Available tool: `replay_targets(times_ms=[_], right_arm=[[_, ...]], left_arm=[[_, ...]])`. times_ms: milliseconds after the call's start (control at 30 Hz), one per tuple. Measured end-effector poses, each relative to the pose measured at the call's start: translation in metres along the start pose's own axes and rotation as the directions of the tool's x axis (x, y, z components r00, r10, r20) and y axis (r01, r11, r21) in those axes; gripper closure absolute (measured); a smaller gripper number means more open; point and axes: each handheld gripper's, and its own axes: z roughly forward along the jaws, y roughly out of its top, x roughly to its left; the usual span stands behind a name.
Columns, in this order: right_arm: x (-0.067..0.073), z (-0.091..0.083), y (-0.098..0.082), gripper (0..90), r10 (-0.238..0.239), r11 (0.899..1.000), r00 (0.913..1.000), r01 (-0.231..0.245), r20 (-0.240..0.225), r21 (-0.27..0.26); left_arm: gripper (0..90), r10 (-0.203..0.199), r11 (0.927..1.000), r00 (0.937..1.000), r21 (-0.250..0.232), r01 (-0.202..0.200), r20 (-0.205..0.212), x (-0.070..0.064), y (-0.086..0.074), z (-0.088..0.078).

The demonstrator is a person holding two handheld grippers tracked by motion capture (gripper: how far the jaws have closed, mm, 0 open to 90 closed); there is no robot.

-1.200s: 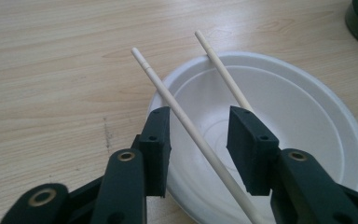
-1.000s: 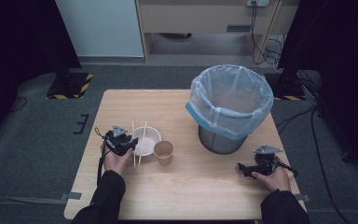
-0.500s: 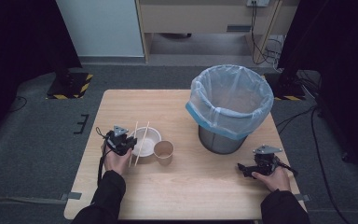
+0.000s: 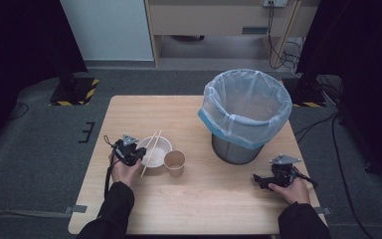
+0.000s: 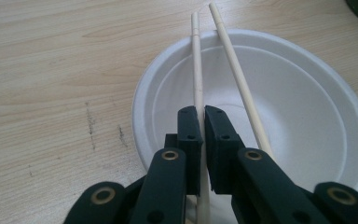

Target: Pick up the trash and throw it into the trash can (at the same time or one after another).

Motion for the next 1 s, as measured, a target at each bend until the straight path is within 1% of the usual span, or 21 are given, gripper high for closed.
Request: replay_targets(times_ms=[67, 167, 233, 267, 333, 367, 400, 467, 500, 533, 667, 700, 733, 933, 967, 1000], right_arm=[[0.000, 0.000, 0.000, 2.1, -0.003, 1.000, 1.0000, 0.003, 0.000, -0.001], [0.000, 0.000, 0.000, 2.0, -0.003, 1.000, 1.0000, 0.003, 0.000, -0.001], [0.000, 0.000, 0.000, 2.1, -0.003, 1.000, 1.0000, 0.003, 0.000, -0.001], [0.000, 0.000, 0.000, 2.1, -0.003, 1.000, 1.0000, 0.003, 0.000, -0.001], [0.000, 0.000, 0.000, 2.0, -0.003, 1.000, 1.0000, 0.003, 0.000, -0.001], [0.000, 0.000, 0.000, 2.0, -0.004, 1.000, 1.0000, 0.004, -0.001, -0.001], [0.000, 0.000, 0.000, 2.0, -0.004, 1.000, 1.0000, 0.004, -0.001, -0.001], [0.001, 0.000, 0.000, 2.0, -0.001, 1.000, 1.0000, 0.001, -0.003, 0.002], [0.001, 0.000, 0.000, 2.0, -0.001, 1.000, 1.0000, 0.001, -0.003, 0.002], [0.001, 0.000, 0.000, 2.0, -0.001, 1.000, 1.0000, 0.001, -0.003, 0.002], [0.001, 0.000, 0.000, 2.0, -0.005, 1.000, 1.0000, 0.005, -0.002, 0.001], [0.001, 0.000, 0.000, 2.0, -0.006, 1.000, 1.0000, 0.006, -0.003, 0.001], [0.001, 0.000, 0.000, 1.9, -0.007, 1.000, 1.0000, 0.007, -0.003, 0.001], [0.002, 0.000, 0.000, 1.9, -0.005, 1.000, 1.0000, 0.005, -0.006, 0.001], [0.002, 0.000, 0.000, 1.9, -0.005, 1.000, 1.0000, 0.005, -0.006, 0.001], [0.002, 0.000, 0.000, 1.9, -0.005, 1.000, 1.0000, 0.005, -0.006, 0.001]], left_arm=[[85.3, 0.000, 1.0000, 1.0000, -0.006, -0.001, -0.002, 0.000, 0.001, -0.002], [85.3, -0.005, 0.9995, 1.0000, -0.031, 0.004, -0.003, 0.001, 0.003, -0.006], [85.3, -0.012, 0.9981, 0.9999, -0.060, 0.012, -0.005, 0.002, 0.006, -0.012], [85.3, -0.012, 0.9981, 0.9999, -0.060, 0.012, -0.005, 0.002, 0.006, -0.012], [85.3, -0.016, 0.9963, 0.9999, -0.084, 0.016, -0.004, 0.003, 0.008, -0.017], [85.3, -0.016, 0.9940, 0.9999, -0.108, 0.016, 0.000, 0.004, 0.011, -0.023], [85.2, -0.016, 0.9940, 0.9999, -0.108, 0.016, 0.000, 0.004, 0.011, -0.023], [85.3, -0.008, 0.9898, 1.0000, -0.142, 0.008, 0.002, 0.004, 0.015, -0.029], [85.2, -0.005, 0.9854, 1.0000, -0.170, 0.006, 0.003, 0.004, 0.018, -0.036], [85.2, -0.005, 0.9854, 1.0000, -0.170, 0.006, 0.003, 0.004, 0.018, -0.036], [85.3, -0.001, 0.9760, 1.0000, -0.218, 0.003, 0.009, 0.002, 0.025, -0.048], [85.3, 0.000, 0.9738, 0.9998, -0.227, 0.004, 0.018, 0.001, 0.026, -0.050], [85.3, 0.006, 0.9710, 0.9999, -0.239, -0.002, 0.014, 0.000, 0.028, -0.053], [85.3, 0.033, 0.9548, 0.9990, -0.296, -0.022, 0.029, -0.008, 0.038, -0.067], [85.3, 0.044, 0.9486, 0.9985, -0.315, -0.031, 0.034, -0.011, 0.042, -0.072], [85.3, 0.044, 0.9486, 0.9985, -0.315, -0.031, 0.034, -0.011, 0.042, -0.072]])
